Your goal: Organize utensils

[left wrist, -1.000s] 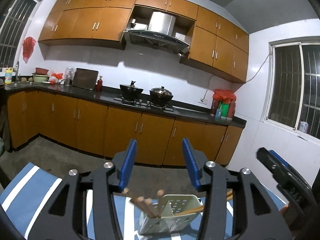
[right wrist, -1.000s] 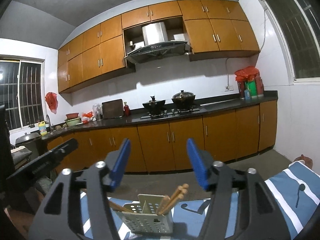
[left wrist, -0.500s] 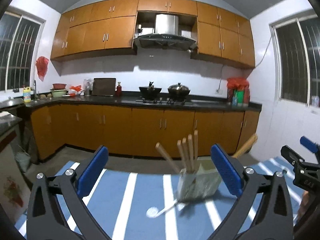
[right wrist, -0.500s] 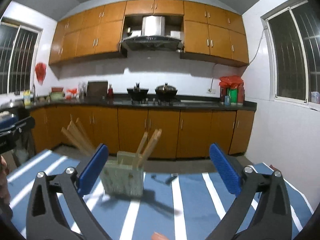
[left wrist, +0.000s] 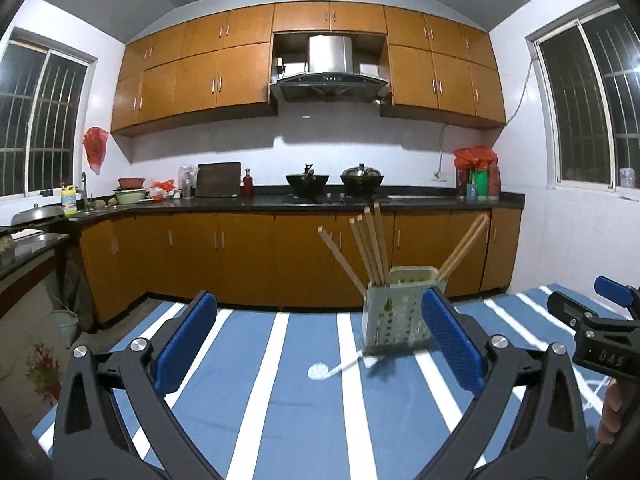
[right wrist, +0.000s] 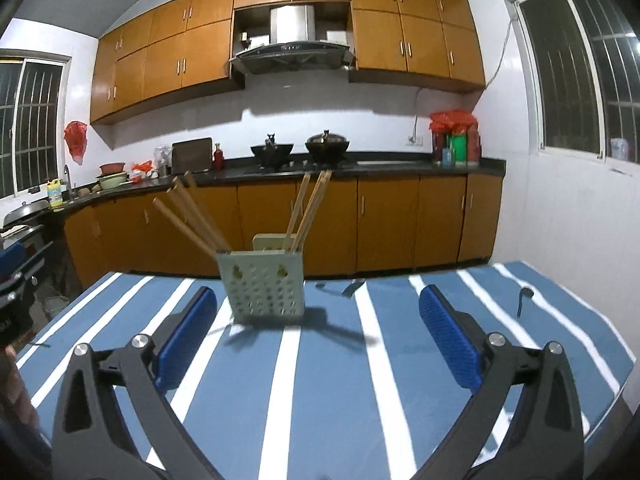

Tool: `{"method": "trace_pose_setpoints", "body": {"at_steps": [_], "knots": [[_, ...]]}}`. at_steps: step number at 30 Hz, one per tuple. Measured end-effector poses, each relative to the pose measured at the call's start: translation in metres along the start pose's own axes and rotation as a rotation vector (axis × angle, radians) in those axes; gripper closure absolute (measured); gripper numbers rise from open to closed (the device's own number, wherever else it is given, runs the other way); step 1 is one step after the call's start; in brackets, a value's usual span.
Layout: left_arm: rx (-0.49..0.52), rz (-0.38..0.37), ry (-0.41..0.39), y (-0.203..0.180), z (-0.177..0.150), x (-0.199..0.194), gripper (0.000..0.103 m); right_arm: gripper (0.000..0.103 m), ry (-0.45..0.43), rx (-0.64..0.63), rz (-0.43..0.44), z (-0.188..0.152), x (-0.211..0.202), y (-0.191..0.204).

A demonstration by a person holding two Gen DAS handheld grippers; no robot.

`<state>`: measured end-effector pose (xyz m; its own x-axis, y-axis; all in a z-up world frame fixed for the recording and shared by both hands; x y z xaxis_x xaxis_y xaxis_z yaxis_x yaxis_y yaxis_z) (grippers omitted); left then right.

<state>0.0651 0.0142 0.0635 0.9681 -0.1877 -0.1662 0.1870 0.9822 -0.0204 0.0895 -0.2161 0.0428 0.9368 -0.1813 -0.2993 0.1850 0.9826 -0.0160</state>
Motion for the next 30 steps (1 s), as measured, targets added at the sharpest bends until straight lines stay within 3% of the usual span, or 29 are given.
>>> {"method": "trace_pose_setpoints", "body": {"at_steps": [5, 14, 30], "knots": [[-0.019, -0.007, 0.072, -0.001, -0.028, -0.002, 0.002, 0.004, 0.066, 0.007, 0.02, -0.024, -0.004, 0.0], [-0.02, -0.013, 0.173, -0.005, -0.064, -0.003, 0.002, 0.004, 0.105, -0.05, 0.01, -0.056, -0.006, 0.005], [-0.062, -0.031, 0.214, -0.006, -0.077, -0.003, 0.002, 0.004, 0.145, -0.052, 0.001, -0.07, -0.002, 0.003]]}}
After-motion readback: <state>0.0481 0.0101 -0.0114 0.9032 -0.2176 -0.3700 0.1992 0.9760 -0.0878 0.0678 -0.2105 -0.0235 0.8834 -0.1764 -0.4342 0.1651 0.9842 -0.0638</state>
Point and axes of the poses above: each gripper's, at about its wrist camera, not at the fingertips, and x roughly the way its jaws point, y to its left, z to its top, the point moved 4 cm from there along x, roughly the way its jaws point, and after that the axes turned 12 degrees about -z, right-handed, at the moved point
